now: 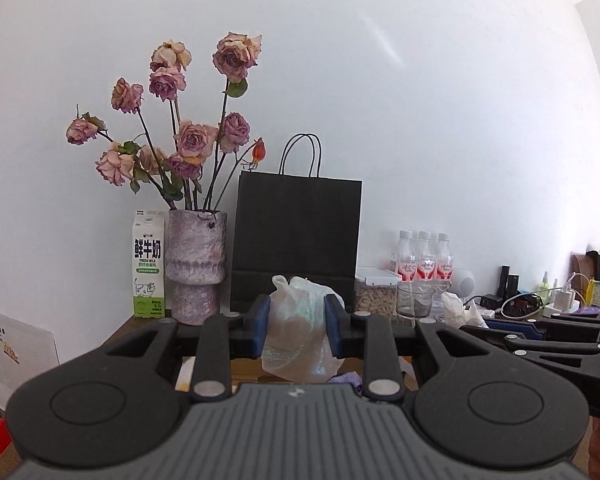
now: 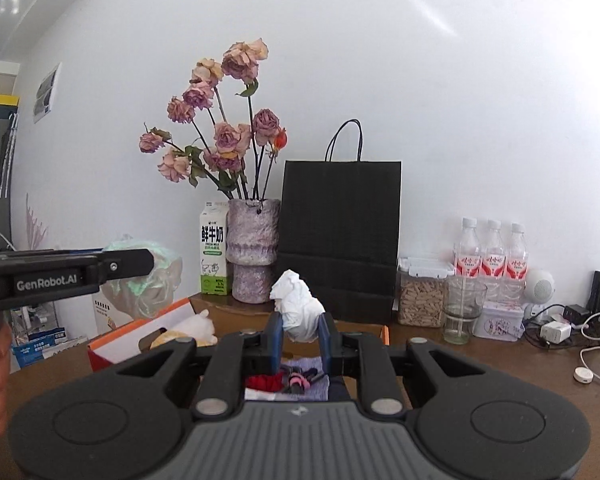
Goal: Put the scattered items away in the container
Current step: 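Carry the tissue and plastic bag up over the box and release them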
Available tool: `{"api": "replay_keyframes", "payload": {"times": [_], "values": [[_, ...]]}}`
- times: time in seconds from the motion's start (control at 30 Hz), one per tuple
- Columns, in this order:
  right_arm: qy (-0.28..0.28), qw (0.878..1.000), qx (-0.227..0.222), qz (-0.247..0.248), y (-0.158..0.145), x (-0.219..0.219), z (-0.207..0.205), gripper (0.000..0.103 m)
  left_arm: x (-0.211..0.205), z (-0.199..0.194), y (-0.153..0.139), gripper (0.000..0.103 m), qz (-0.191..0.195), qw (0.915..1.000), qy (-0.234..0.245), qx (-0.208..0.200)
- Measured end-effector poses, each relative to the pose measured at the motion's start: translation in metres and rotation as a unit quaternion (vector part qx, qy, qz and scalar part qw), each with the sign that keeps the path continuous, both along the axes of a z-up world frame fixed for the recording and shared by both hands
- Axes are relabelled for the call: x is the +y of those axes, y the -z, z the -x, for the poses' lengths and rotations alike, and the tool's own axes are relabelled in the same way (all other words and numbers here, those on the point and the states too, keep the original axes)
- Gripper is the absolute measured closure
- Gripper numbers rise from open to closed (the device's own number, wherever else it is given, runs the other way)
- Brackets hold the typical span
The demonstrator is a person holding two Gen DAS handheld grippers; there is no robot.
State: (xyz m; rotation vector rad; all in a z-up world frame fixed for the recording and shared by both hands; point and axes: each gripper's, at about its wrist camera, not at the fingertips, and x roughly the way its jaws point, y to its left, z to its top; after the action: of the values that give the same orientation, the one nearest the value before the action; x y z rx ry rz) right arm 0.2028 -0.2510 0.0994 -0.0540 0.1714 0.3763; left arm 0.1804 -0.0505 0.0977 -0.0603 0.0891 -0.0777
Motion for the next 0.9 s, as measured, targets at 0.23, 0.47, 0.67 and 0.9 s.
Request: {"api": "replay_keyframes", "payload": {"times": [0.23, 0.47, 0.67, 0.9], "values": [[0.017, 1.0, 0.007, -0.002, -0.009, 0.023, -0.062, 0.086, 0.006, -0.068, 0.004, 0.074, 0.044, 0.9962, -0.073, 0.018], [0.04, 0.998, 0.057, -0.004, 0.025, 0.035, -0.114, 0.086, 0.004, -0.117, 0.043, 0.074, 0.026, 0.9906, -0.107, 0.08], [0.037, 0.997, 0.064, 0.009, 0.04, 0.038, -0.12, 0.086, 0.009, -0.118, 0.054, 0.074, 0.019, 0.9896, -0.112, 0.088], [0.046, 0.997, 0.065, 0.011, 0.049, 0.034, -0.12, 0.086, 0.002, -0.115, 0.06, 0.074, -0.001, 0.9903, -0.11, 0.085]]}}
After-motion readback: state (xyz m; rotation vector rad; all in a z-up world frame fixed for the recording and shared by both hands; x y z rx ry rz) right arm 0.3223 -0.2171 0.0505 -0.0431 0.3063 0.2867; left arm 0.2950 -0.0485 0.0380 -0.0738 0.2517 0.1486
